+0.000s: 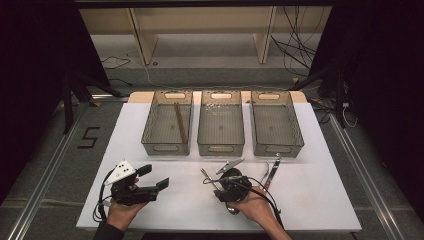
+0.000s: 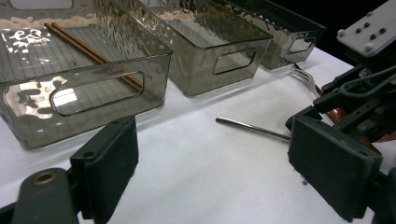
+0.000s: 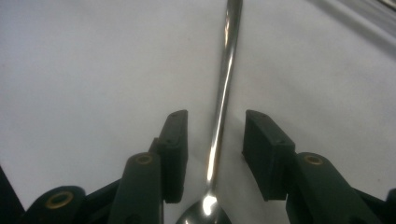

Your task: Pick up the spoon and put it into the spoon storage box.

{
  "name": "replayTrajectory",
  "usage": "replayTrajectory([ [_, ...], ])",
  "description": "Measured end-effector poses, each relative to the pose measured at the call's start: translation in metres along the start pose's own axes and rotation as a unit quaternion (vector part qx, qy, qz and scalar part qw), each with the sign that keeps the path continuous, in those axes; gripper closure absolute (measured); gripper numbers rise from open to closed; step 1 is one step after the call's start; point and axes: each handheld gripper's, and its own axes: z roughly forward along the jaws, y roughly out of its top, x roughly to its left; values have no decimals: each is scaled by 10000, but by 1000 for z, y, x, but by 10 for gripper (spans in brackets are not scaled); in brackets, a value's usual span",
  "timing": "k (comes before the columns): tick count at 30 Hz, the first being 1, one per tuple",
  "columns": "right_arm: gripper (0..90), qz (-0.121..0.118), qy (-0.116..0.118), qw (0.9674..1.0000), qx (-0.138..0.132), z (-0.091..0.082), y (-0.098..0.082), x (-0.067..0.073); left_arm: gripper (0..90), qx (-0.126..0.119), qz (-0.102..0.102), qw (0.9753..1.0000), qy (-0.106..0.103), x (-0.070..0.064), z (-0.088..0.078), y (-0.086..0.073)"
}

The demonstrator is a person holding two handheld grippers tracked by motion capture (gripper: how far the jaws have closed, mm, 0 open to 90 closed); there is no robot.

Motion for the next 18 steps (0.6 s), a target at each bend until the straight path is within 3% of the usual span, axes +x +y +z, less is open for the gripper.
replayTrajectory([
  [15, 834, -72, -240, 9994, 244, -1, 1, 2, 157, -82, 51, 9999, -47, -2, -1, 0],
  [18, 843, -36, -232, 9993, 304, -1, 2, 1, 157, -87, 61, 9999, -49, -2, -1, 0],
])
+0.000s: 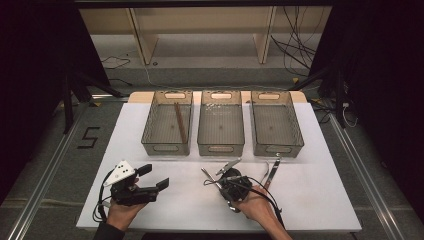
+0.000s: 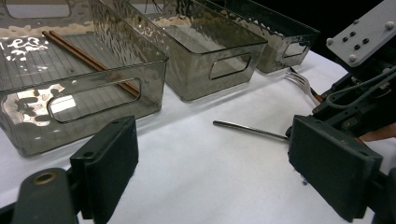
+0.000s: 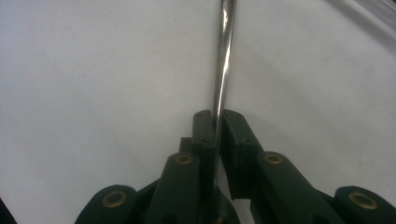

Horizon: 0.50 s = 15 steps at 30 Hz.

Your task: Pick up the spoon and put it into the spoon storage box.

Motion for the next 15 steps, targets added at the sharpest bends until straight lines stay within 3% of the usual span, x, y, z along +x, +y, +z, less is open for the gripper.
replayTrajectory([
  [5, 856, -31, -87, 10000, 1, 0, 1, 2, 157, 8, 9, 10000, -7, 0, 0, 0],
  [10, 863, 50, 34, 10000, -61, -2, 0, -2, 157, 4, 9, 10000, -14, 0, 0, 0],
  [13, 900, 93, -86, 9997, -193, -9, 0, -7, 157, 10, 15, 10000, -22, -1, 1, 0],
  [15, 900, 193, 114, 9996, -150, -9, 0, -13, 157, 15, 14, 10000, -22, -1, 1, 0],
])
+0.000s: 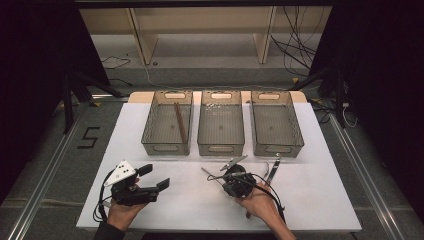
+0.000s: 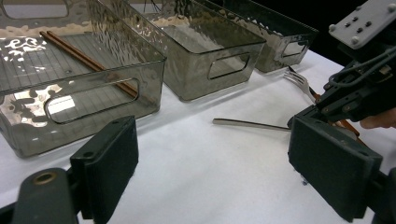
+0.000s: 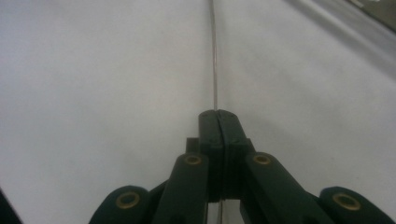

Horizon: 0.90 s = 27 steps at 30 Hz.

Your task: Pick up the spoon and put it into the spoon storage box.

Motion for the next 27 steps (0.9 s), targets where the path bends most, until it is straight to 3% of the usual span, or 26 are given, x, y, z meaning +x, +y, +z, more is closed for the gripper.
replayTrajectory([
  [3, 900, -10, 65, 10000, -2, 0, 0, -2, 157, 13, 12, 10000, -9, -1, 0, 0],
  [7, 893, -131, -147, 9998, 44, 2, 0, 2, 157, 30, 2, 10000, -18, -1, 1, 0],
  [14, 900, -197, -141, 9997, -9, 1, 0, 3, 157, -1, 5, 10000, -7, 0, 0, 0],
  [21, 900, -167, -19, 9989, -444, -23, 8, 2, 157, 0, -2, 10000, 2, 0, 0, 0],
  [27, 900, -40, -11, 9969, -786, -44, 19, -10, 157, -15, -15, 10000, 18, 0, 0, 0],
])
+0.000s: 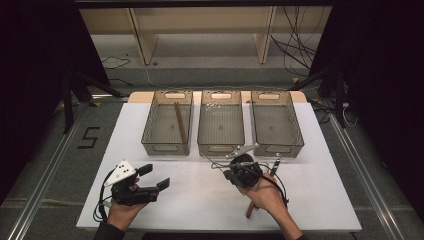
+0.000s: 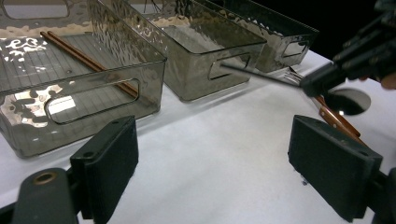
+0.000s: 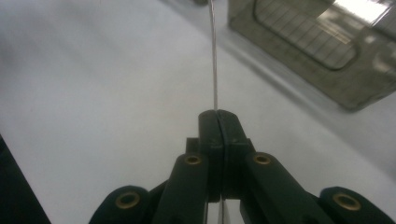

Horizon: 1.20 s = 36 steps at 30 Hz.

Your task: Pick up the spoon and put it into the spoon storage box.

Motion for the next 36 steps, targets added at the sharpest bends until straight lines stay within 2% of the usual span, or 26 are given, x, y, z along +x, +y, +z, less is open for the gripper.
replayTrajectory([
  [8, 900, 369, -158, 9985, -382, -15, 25, -29, 157, -13, 21, 10000, -5, 0, 0, 0],
  [17, 900, 545, -288, 9961, -632, -20, 58, -48, 157, -36, 9, 10000, -14, 0, 0, 1],
  [26, 900, 727, -522, 9942, -597, -11, 93, -66, 157, -59, 24, 10000, -18, 0, -1, 1],
  [32, 900, 913, -569, 9927, -544, -1, 108, -78, 157, -69, 62, 10000, -22, 0, -1, 1],
  [36, 900, 955, -679, 9920, -466, 9, 117, -85, 157, -77, 79, 9999, -25, 0, -1, 1],
])
